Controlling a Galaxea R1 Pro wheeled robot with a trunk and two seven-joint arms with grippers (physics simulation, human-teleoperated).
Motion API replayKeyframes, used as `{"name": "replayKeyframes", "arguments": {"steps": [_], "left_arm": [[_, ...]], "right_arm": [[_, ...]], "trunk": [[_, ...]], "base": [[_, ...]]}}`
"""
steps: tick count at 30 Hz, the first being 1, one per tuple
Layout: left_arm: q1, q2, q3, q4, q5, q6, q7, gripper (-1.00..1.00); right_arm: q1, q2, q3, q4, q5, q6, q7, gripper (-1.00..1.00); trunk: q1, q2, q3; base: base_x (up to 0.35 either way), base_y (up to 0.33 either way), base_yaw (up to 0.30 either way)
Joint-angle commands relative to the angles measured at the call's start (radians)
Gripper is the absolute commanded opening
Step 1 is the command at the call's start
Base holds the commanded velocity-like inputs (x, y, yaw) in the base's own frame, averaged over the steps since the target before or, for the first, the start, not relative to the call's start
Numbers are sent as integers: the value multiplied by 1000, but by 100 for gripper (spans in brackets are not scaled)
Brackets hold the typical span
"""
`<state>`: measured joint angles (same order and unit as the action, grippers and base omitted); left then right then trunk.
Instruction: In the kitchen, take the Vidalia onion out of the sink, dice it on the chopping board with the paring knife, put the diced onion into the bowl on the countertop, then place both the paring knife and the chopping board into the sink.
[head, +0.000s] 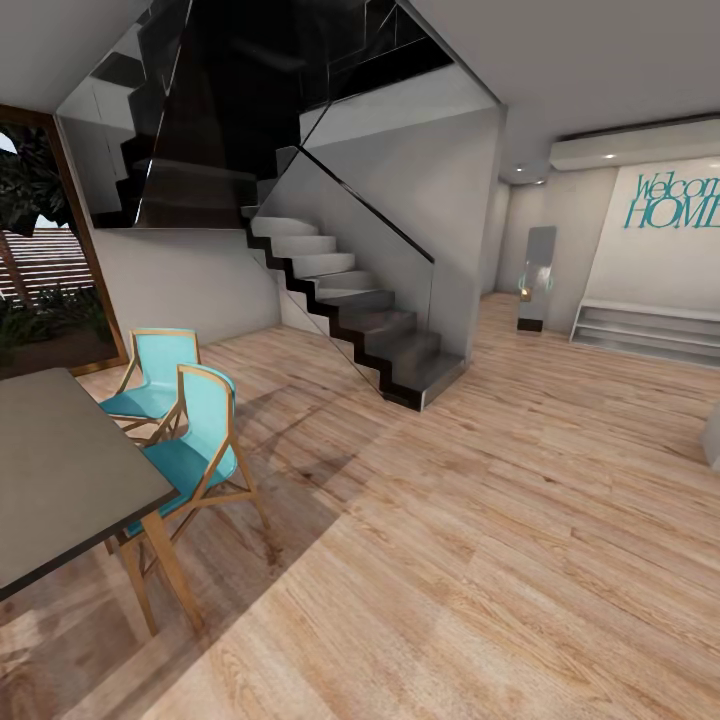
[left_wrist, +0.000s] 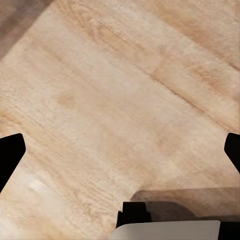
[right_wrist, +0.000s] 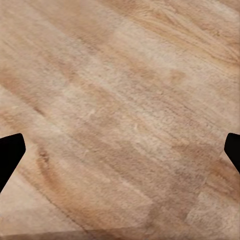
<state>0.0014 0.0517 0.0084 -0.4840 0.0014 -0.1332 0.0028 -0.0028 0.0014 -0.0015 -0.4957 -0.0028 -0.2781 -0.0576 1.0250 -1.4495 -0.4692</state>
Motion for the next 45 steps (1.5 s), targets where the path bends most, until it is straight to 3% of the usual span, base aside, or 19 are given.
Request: {"name": "replayKeyframes", "arguments": {"steps": [1,20,37,45], "left_arm": [[0,0,1,-1,0,-2,0,100],[0,-12,-1,25,-2,-8,-3,100],[0,-17,1,29,-1,-31,-1,100],[0,-18,1,31,0,-31,-1,100]], "right_arm": [[0,0,1,0,0,-3,-2,100],[0,-2,0,20,0,-1,-4,100],[0,0,0,20,0,-3,-4,100],[0,0,0,20,1,-3,-4,100]], "trunk": [[0,0,-1],[0,0,-1],[-65,119,52],[-96,175,78]], "base": [[0,0,0],[0,0,0],[0,0,5],[0,0,182]]}}
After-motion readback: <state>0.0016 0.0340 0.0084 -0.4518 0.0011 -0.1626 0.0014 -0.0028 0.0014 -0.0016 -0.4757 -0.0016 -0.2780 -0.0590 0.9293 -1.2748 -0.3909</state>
